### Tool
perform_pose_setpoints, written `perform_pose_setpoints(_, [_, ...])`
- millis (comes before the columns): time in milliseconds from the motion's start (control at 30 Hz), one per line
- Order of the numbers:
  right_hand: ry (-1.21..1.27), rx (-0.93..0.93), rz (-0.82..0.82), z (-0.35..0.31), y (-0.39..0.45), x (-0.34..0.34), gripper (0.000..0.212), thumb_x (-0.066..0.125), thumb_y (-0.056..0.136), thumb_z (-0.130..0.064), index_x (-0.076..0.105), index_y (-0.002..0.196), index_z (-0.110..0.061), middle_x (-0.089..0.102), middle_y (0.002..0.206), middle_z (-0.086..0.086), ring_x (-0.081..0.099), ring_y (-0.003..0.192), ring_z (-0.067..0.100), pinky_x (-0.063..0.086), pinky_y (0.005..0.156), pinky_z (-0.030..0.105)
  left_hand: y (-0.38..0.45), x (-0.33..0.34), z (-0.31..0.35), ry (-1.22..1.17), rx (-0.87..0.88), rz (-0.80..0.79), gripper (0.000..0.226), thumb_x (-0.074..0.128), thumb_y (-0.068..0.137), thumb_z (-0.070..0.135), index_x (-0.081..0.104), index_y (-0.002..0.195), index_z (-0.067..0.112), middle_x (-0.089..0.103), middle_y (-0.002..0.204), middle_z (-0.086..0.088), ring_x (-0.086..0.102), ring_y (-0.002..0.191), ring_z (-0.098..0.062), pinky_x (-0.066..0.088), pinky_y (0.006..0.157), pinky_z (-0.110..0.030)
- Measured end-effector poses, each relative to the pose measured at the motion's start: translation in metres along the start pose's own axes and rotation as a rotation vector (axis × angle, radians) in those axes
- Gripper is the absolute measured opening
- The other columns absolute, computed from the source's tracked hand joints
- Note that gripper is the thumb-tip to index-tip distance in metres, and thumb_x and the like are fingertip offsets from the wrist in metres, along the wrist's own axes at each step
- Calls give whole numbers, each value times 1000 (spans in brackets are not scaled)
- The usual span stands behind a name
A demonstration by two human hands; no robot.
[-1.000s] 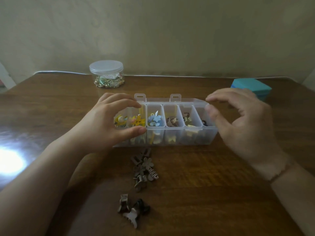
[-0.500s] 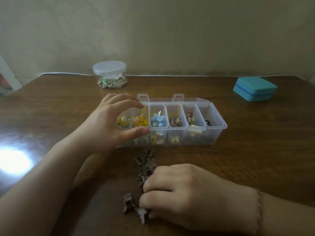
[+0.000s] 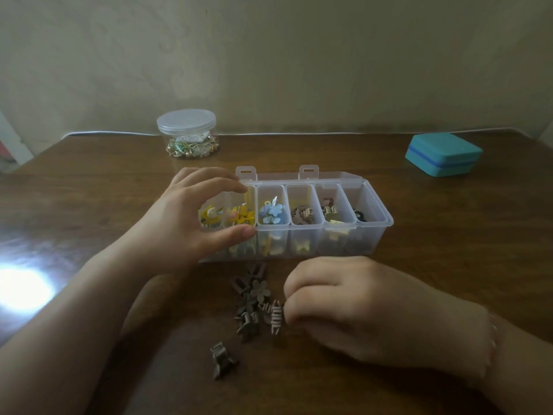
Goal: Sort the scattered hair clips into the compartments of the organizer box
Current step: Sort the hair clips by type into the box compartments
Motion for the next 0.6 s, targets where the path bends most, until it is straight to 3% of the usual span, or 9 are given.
perform_pose_setpoints(167, [60,106,110,16,-8,-18,14,67,86,-13,69,98,-18,63,99,-8,61,92,3,53,77,23,1,-1,1,2,-10,-12,67,58,70,77,61,124,38,53,131,18,37,130,-8,35,102,-34])
perform_pose_setpoints(333, [-12,189,180,25,-16,-30,39,64,84,-27,52,120,-35,61,98,-15,62,85,0,54,69,15,1,-1,2,3,-10,-18,67,59,70,76,62,124,36,53,131,18,38,131,-10,35,103,-35])
perform_pose_setpoints(500, [-87,288,596,40,-27,-57,36,72,83,-26,56,115,-25,61,93,-14,61,79,3,47,64,8,1,-1,3,-4,-13,-21,67,59,70,76,62,124,36,53,132,16,38,131,-11,37,105,-38])
perform_pose_setpoints(600, [-138,474,608,58,-31,-55,31,72,81,-25,59,109,-29,63,92,-15,59,80,3,43,63,9,1,-1,3,-6,-8,-18,67,59,70,75,62,124,35,54,132,16,39,131,-11,37,105,-39])
Point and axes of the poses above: each hand's wrist, its own y-axis towards the middle knuckle, its own x-axis out of the palm, z = x × y, the point moved 3 cm from there along y, towards the middle knuckle
